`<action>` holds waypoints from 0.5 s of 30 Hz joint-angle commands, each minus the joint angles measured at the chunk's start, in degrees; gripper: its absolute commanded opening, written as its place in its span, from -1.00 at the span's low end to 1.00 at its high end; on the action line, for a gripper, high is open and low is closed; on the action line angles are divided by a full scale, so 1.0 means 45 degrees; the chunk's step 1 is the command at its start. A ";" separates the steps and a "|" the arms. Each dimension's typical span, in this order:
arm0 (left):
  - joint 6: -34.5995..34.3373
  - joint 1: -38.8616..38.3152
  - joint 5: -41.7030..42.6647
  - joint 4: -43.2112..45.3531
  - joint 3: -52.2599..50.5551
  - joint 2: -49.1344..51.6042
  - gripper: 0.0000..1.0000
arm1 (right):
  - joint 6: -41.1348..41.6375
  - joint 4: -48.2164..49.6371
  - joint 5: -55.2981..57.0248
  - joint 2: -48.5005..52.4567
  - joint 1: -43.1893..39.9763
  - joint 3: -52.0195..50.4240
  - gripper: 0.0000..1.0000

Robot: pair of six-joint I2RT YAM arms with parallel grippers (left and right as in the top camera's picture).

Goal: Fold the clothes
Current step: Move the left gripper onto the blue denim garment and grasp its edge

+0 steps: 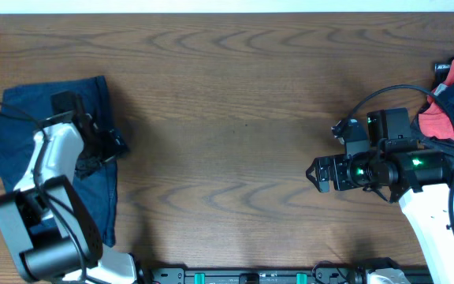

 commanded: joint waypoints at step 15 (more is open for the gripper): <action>0.0316 0.1059 -0.0777 -0.0112 0.0291 0.0209 0.78 | -0.0243 0.0102 -0.0452 -0.0034 0.0097 0.0296 0.99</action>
